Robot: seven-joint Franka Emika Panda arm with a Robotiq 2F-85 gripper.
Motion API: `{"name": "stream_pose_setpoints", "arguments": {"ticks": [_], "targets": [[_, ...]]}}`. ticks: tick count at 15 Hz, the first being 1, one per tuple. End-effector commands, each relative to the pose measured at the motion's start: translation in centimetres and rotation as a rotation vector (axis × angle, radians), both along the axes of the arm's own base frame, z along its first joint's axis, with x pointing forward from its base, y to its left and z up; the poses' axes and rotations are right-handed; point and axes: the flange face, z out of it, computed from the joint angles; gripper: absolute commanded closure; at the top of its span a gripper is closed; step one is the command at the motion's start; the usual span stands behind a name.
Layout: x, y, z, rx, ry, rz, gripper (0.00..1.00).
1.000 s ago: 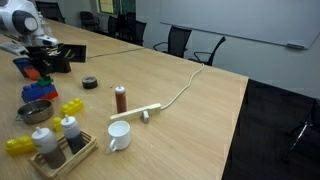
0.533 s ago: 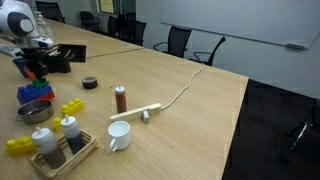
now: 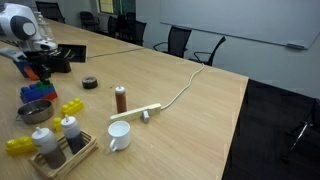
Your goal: Pick the green block on the table and put it on top of the blue block
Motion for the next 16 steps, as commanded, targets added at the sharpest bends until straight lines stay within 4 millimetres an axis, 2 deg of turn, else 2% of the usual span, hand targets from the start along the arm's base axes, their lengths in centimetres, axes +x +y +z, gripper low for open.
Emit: {"name": "stream_pose_setpoints", "arguments": {"ticks": [1, 6, 15, 16], "targets": [[1.5, -1.6, -0.9, -0.014, -0.089, -0.027, 0.93], [4.1, -4.2, -1.3, -0.046, -0.146, -0.080, 0.93], [4.1, -4.9, -1.5, -0.032, -0.155, -0.090, 0.93], [4.1, -4.9, -1.5, -0.029, -0.157, -0.095, 0.59]]}}
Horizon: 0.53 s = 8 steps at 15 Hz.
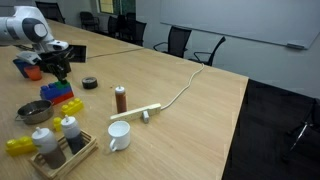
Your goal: Pick the green block on the table and put it on top of the blue block
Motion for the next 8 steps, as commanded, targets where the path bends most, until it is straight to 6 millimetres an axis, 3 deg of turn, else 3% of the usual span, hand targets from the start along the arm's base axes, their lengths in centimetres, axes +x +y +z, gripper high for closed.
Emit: {"name": "stream_pose_setpoints", "arguments": {"ticks": [1, 7, 8], "targets": [[-0.40, -1.06, -1.42, -0.011, -0.019, -0.016, 0.43], [-0.19, -1.75, -0.91, 0.013, -0.068, -0.014, 0.02], [-0.25, -1.87, -0.81, 0.014, -0.071, -0.009, 0.00]]}}
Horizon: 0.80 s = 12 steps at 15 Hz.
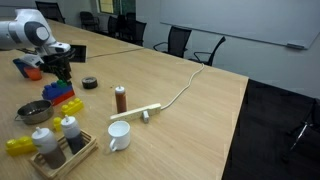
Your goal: Pick the green block on the table and put it on top of the blue block
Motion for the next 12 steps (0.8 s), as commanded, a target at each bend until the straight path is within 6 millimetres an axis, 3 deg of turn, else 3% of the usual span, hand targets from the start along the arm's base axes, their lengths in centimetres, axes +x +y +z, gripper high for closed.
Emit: {"name": "stream_pose_setpoints", "arguments": {"ticks": [1, 12], "targets": [[-0.7, -0.7, 0.1, 0.002, -0.039, 0.007, 0.00], [-1.2, -1.5, 3.0, 0.044, -0.071, 0.000, 0.00]]}}
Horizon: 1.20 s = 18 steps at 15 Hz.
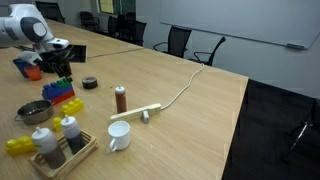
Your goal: Pick the green block on the table and put it on top of the blue block
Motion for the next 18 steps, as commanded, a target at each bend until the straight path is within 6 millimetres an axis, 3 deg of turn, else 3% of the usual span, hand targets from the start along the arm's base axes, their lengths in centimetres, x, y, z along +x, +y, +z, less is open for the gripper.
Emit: {"name": "stream_pose_setpoints", "arguments": {"ticks": [1, 6, 10, 15, 18], "targets": [[-1.1, -0.4, 1.5, 0.037, -0.025, 0.019, 0.00], [-4.0, -0.7, 1.3, 0.043, 0.001, 0.039, 0.00], [-6.4, -3.2, 0.8, 0.010, 0.017, 0.016, 0.00], [-8.8, -6.1, 1.6, 0.014, 0.016, -0.016, 0.00], [-8.4, -5.4, 1.4, -0.008, 0.036, -0.011, 0.00]]}}
